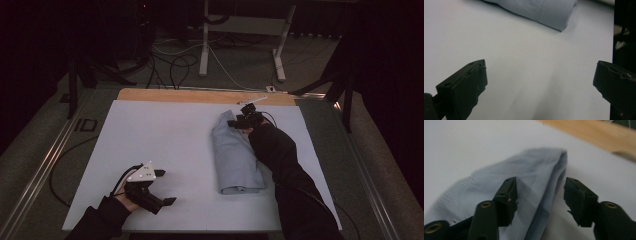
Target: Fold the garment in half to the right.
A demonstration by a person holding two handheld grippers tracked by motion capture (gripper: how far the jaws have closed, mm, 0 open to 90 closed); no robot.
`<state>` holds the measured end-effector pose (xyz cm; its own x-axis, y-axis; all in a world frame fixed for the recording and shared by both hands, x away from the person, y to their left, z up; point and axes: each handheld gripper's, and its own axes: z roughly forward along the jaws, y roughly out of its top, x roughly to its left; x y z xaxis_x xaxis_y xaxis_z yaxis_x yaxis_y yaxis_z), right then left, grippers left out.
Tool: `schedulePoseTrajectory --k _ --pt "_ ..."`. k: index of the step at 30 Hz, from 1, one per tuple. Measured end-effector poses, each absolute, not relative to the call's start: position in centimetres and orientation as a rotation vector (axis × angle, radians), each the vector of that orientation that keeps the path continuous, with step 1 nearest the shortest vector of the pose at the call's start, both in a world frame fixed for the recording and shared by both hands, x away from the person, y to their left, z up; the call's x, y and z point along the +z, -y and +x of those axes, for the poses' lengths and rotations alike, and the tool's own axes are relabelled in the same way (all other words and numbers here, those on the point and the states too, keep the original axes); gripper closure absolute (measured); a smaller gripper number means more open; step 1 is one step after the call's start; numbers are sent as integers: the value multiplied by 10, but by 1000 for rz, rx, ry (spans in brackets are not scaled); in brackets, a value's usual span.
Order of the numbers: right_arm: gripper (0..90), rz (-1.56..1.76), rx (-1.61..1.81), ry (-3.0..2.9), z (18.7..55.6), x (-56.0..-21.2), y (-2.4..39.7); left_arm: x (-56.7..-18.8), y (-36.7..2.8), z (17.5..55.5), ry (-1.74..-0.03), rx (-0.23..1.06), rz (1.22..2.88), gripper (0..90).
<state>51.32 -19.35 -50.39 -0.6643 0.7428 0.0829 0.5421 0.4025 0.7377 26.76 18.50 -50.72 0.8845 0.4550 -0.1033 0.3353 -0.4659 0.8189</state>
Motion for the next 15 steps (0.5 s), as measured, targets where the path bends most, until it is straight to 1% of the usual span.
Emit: schedulePoseTrajectory --k 1,2,3,4,8,9,15 --pt "526 1127 1091 -2419 513 -506 193 -508 -189 267 -587 164 2082 7" --pt "537 1116 1070 -2434 513 -509 192 -508 -189 267 -587 164 2082 7" --pt "578 1118 1054 -2450 513 -512 191 -508 -192 266 -599 172 2075 7" --pt "578 1118 1054 -2450 513 -512 191 -508 -195 265 -609 181 2069 7" --pt "765 1126 976 -2478 512 -517 189 -509 -204 263 -636 201 2052 7" --pt "846 1116 977 -2475 512 -517 189 -510 -206 262 -645 196 2044 7" --pt "863 1084 1079 -2430 508 -505 187 -514 -210 261 -665 196 2025 7"
